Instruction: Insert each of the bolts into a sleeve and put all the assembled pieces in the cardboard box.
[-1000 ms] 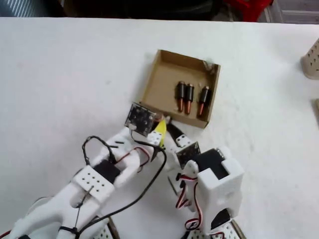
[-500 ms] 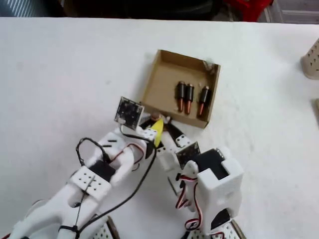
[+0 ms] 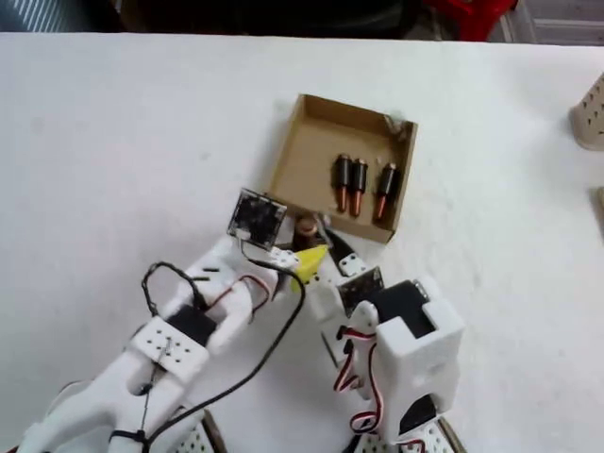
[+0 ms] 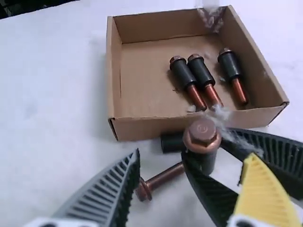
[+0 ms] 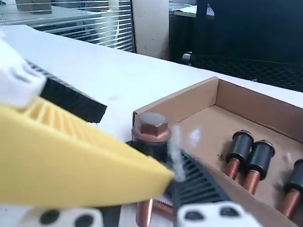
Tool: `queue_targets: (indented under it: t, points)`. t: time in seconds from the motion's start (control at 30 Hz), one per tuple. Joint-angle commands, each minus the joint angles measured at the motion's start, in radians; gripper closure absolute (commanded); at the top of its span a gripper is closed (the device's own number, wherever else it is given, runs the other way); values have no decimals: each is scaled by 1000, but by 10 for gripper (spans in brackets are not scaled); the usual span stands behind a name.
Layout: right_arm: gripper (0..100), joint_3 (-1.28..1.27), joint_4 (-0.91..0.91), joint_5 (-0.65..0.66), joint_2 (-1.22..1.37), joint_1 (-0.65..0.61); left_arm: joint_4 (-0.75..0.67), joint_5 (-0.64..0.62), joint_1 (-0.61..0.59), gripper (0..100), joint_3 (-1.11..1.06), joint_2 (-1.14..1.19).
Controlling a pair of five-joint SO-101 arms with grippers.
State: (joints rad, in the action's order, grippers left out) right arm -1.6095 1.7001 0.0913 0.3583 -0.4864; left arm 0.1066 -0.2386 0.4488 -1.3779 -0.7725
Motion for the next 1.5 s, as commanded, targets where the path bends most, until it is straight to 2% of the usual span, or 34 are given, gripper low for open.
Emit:
queue_targets:
  t: [0.0, 0.3, 0.47, 0.6, 0.7, 0.87, 1.0, 1.3, 1.47]
  points:
    - [981, -8, 30, -3, -42, 8, 3, 6, 24, 635, 9, -21]
    - [981, -8, 30, -2, -42, 8, 11, 5, 18, 635, 14, -87]
    - [981, -8, 30, -2, -42, 7, 153, -61, 18, 635, 17, -254]
    - [981, -8, 28, -2, -42, 5, 232, -64, 12, 638, 15, -386]
    - [981, -8, 28, 0, -42, 5, 264, -64, -41, 716, 15, -472]
    - [981, -8, 28, 0, -42, 7, 292, -64, -182, 985, 2, -595]
    - [981, -11, 28, 0, -42, 10, 308, -64, -266, 928, -66, -674]
    - [981, -12, 30, 0, -44, 13, 311, -57, -446, 928, -321, -868]
    - [981, -18, 30, 0, -74, 22, 502, -57, -573, 928, -321, -934]
